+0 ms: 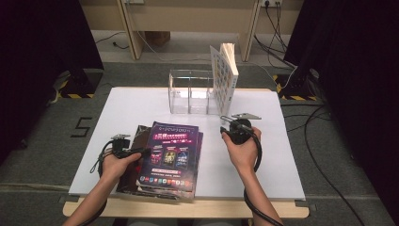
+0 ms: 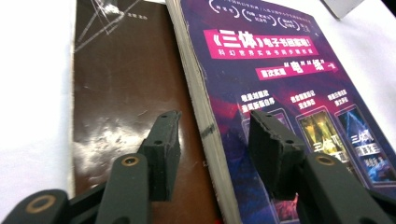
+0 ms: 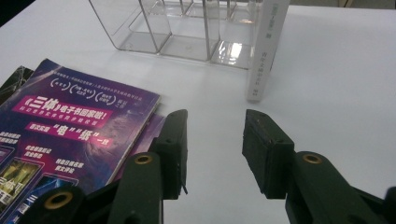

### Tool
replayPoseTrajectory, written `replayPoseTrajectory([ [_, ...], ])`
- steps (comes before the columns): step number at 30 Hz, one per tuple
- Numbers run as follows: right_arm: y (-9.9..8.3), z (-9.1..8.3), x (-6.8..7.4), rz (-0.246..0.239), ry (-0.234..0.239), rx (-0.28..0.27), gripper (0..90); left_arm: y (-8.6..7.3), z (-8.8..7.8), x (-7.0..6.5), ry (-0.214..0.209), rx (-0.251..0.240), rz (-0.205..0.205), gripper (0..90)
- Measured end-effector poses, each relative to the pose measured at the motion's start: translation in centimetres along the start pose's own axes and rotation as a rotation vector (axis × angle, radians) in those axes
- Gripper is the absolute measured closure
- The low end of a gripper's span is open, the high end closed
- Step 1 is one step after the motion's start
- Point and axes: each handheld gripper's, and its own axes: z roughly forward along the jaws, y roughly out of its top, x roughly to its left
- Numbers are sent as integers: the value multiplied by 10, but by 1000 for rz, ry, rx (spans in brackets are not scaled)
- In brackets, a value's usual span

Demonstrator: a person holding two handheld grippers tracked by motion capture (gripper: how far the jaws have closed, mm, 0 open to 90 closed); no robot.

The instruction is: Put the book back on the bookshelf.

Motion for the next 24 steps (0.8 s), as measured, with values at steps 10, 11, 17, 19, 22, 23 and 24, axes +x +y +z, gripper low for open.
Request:
replayPoseTrajectory([
  [10,-5,7,5,-14,13,25,604,4,-6,-7,-28,-15,-63,659],
  [11,-6,8,6,-12,13,27,604,4,-6,-7,-34,-21,-71,662],
  [17,-7,14,12,-20,26,44,602,0,-2,-15,-135,-25,-122,678],
  [19,-9,16,13,-28,31,51,601,-3,3,-15,-155,-12,-143,664],
  [22,-11,20,16,-33,41,65,601,-7,9,-17,-135,0,-124,639],
  [23,-12,22,17,-30,48,71,602,-7,11,-17,-130,0,-120,642],
  [24,-12,24,17,-30,53,79,601,-8,11,-18,-128,-5,-112,654],
])
